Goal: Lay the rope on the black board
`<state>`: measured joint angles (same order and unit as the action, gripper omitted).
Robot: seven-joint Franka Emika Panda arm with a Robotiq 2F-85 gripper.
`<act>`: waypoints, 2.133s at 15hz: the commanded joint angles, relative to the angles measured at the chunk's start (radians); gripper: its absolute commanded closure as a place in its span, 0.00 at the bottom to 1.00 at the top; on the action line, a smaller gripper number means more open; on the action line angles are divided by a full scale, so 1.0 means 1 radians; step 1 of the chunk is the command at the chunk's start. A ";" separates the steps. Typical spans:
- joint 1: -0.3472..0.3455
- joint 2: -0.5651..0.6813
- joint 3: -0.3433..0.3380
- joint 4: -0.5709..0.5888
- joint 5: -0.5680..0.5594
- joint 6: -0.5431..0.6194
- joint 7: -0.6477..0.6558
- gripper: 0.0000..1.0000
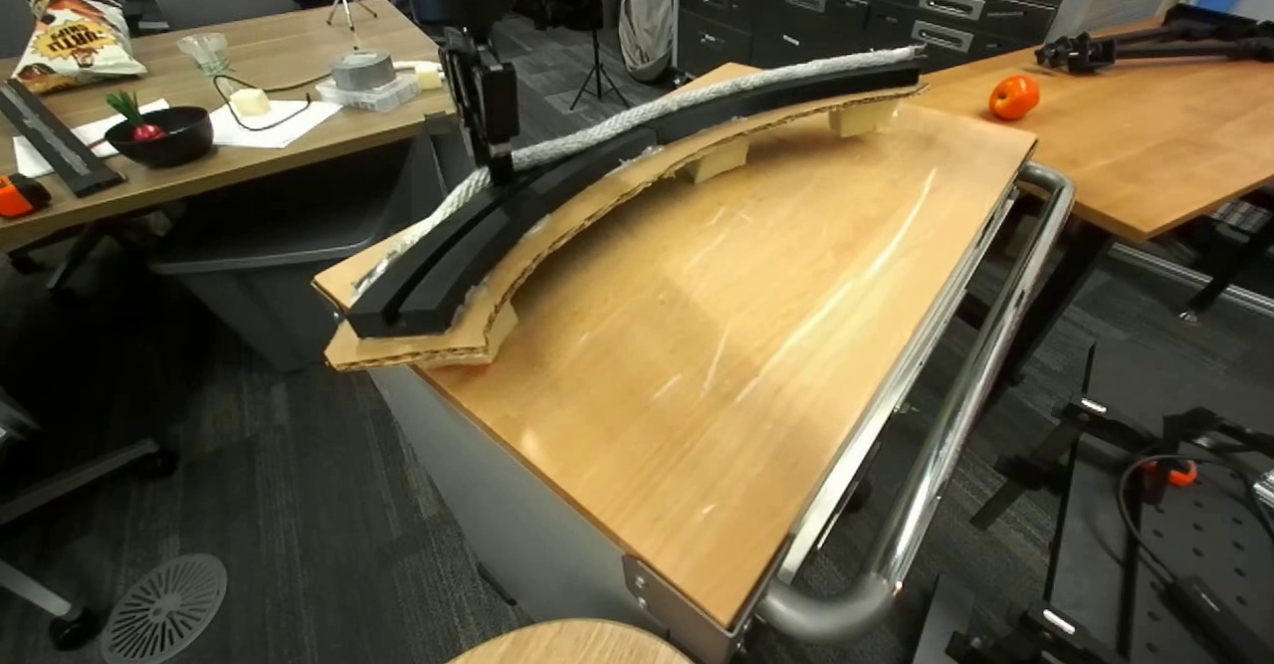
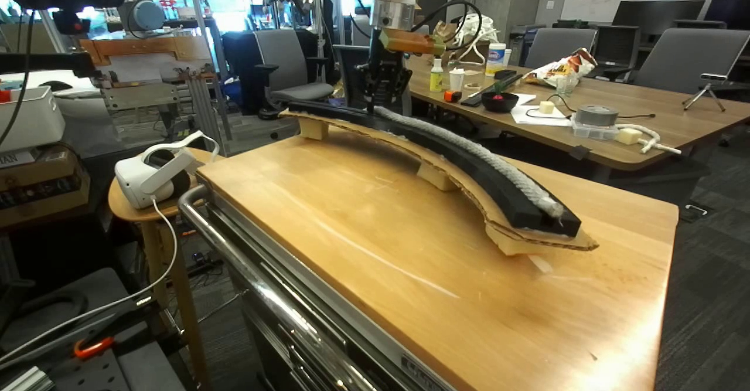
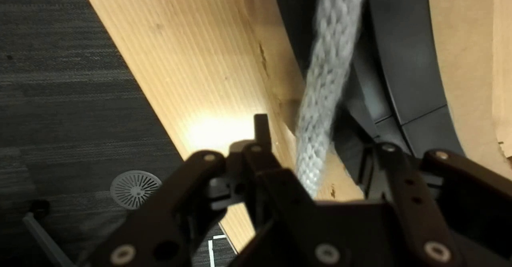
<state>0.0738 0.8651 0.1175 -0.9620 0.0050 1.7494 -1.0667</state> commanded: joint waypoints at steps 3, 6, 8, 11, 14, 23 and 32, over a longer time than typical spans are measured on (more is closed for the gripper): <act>0.001 0.014 -0.002 0.041 0.000 -0.014 0.004 1.00; -0.006 0.004 -0.001 0.027 0.003 -0.007 0.002 0.97; -0.012 -0.004 0.000 0.014 0.008 -0.001 0.001 0.97; -0.023 -0.022 0.000 -0.004 0.012 0.026 0.008 0.97; -0.049 -0.040 0.013 -0.016 0.052 0.100 0.023 0.97; -0.126 -0.088 0.078 -0.091 0.215 0.237 -0.074 0.89; -0.258 -0.193 0.143 -0.309 0.347 0.228 -0.360 0.97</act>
<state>-0.1223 0.7607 0.2350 -1.1433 0.2782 1.9515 -1.3333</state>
